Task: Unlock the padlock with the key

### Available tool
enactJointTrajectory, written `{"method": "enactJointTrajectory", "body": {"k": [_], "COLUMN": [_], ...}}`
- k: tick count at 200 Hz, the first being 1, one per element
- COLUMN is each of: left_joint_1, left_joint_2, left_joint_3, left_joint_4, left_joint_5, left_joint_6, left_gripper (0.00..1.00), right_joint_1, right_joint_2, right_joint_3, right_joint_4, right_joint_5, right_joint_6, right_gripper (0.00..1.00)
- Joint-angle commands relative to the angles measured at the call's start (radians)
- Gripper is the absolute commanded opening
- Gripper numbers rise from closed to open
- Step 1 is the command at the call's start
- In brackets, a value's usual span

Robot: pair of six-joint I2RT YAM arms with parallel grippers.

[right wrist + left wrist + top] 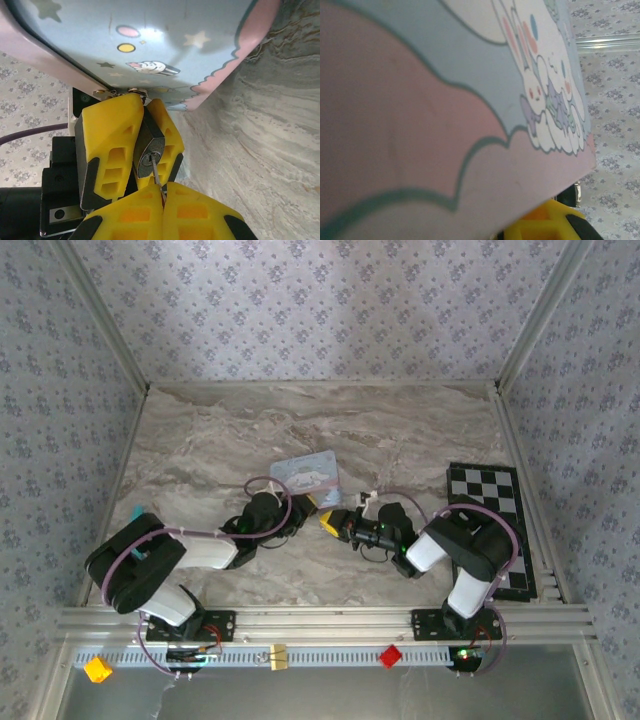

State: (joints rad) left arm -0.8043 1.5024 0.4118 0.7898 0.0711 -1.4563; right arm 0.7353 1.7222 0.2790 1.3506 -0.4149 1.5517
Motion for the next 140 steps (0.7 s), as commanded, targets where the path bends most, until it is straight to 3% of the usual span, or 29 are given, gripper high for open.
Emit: {"method": "enactJointTrajectory", "body": {"k": [1,93,140], "left_joint_1": [-0.05,-0.054,-0.054], "left_joint_2": [0.043,0.134,0.14], "left_joint_3": [0.027,0.019,0.024], "left_joint_4": [0.068,0.135,0.117], "left_joint_5": [0.156,0.159,0.148], "left_joint_6": [-0.005,-0.047,-0.047], "left_gripper": [0.08,0.3,0.28], "right_joint_1": [0.021,0.052,0.058], "right_joint_2": [0.011,0.046,0.056], "right_joint_3": [0.014,0.015,-0.003], "right_joint_4": [0.044,0.043,0.042], "right_joint_5": [0.062,0.09,0.1], "right_joint_6": [-0.028,-0.036,-0.039], "right_gripper": [0.0,0.0,0.0]}}
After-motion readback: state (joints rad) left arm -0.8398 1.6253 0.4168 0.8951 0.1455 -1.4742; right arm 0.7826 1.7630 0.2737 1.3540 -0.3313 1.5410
